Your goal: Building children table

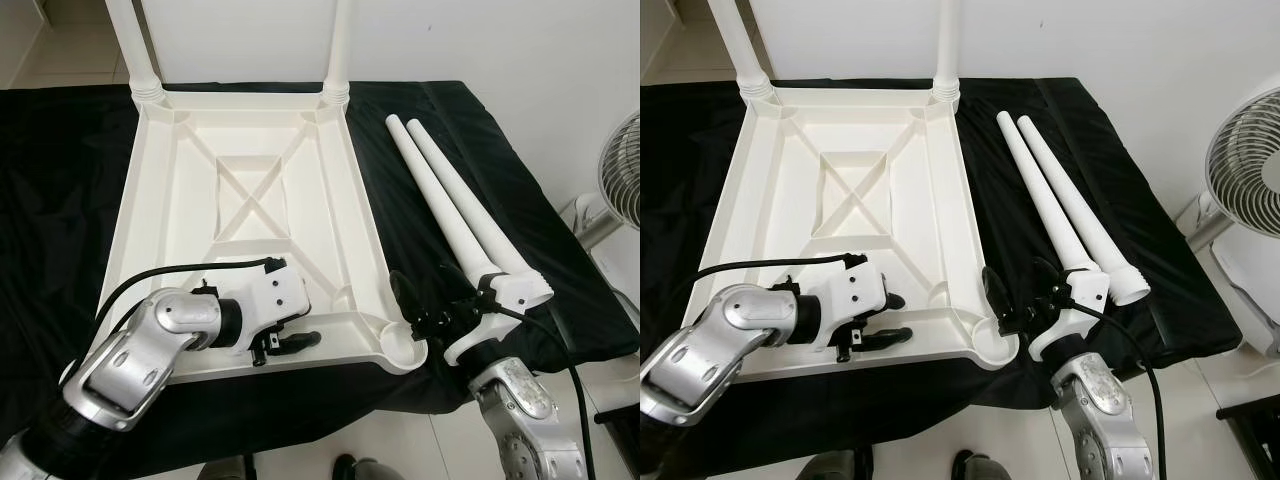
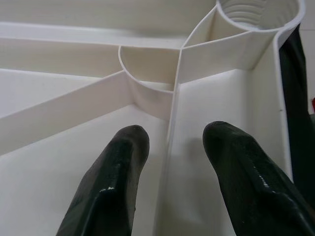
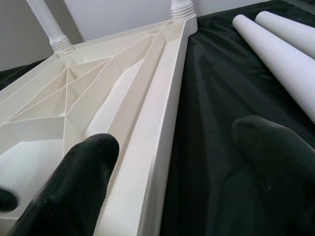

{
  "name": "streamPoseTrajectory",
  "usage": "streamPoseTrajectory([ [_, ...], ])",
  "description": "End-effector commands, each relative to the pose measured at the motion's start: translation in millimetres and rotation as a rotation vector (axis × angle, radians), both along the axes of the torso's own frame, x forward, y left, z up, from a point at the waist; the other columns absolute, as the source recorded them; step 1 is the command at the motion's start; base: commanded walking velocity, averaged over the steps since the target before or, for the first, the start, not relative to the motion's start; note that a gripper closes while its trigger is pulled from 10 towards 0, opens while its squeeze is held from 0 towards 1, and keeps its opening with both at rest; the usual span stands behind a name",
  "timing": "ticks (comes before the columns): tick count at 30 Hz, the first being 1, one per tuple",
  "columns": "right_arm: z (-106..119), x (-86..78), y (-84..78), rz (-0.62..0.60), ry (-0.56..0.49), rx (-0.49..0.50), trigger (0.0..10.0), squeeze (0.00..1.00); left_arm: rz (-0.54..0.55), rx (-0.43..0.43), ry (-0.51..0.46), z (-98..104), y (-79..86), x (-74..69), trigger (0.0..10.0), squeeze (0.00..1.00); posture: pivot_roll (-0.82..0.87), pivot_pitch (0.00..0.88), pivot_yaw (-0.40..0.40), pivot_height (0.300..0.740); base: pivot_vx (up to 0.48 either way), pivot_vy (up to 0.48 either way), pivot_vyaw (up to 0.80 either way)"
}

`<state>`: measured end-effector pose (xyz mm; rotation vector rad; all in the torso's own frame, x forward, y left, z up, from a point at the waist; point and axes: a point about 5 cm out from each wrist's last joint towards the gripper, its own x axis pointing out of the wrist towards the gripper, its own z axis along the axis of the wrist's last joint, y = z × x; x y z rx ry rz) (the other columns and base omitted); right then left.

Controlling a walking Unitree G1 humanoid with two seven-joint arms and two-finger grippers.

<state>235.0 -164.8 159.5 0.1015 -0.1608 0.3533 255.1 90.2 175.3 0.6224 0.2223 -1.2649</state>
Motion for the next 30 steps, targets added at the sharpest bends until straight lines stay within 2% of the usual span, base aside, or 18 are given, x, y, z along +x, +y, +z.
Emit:
streamPoseTrajectory([
  [1, 0, -3.1, -0.4, 0.007, 0.006, 0.004, 10.0, 0.0, 0.096, -0.001, -0.065, -2, 0.1, 5.2, 10.0, 0.0, 0.02, 0.185, -0.041, 0.74, 0.0, 0.0, 0.0],
  [3, 0, -3.6, -0.9, -0.003, 0.005, 0.006, 10.0, 0.0, 0.148, -0.004, -0.072, -9, -5.1, 14.7, 10.0, 0.0, 0.02, 0.189, -0.035, 0.74, 0.0, 0.0, 0.0],
  [4, 0, -3.6, -0.9, -0.003, 0.005, 0.006, 10.0, 0.0, 0.148, -0.004, -0.072, -9, -5.1, 14.7, 10.0, 0.0, 0.02, 0.189, -0.035, 0.74, 0.0, 0.0, 0.0],
  [8, 1, -3.8, 0.5, -0.015, 0.002, 0.02, 10.0, 0.0, 0.244, -0.052, -0.061, -11, -20.3, 28.9, 10.0, 0.0, 0.01, 0.193, -0.028, 0.74, 0.0, 0.0, 0.0],
  [19, 6, -0.4, -1.0, -0.064, -0.02, 0.03, 10.0, 0.0, 0.388, -0.104, -0.08, -5, -39.8, 48.5, 10.0, 0.0, 0.01, 0.195, -0.023, 0.74, 0.0, 0.0, 0.0],
  [25, 10, 3.6, -3.5, -0.094, -0.039, 0.025, 10.0, 0.0, 0.403, -0.114, -0.101, 1, -47.1, 54.6, 10.0, 0.0, 0.01, 0.195, -0.023, 0.74, 0.0, 0.0, 0.0],
  [30, 12, 7.8, -6.5, -0.119, -0.05, 0.02, 10.0, 0.0, 0.405, -0.114, -0.102, 3, -54.1, 54.2, 10.0, 0.0, 0.02, 0.194, -0.019, 0.74, 0.0, 0.0, 0.0],
])
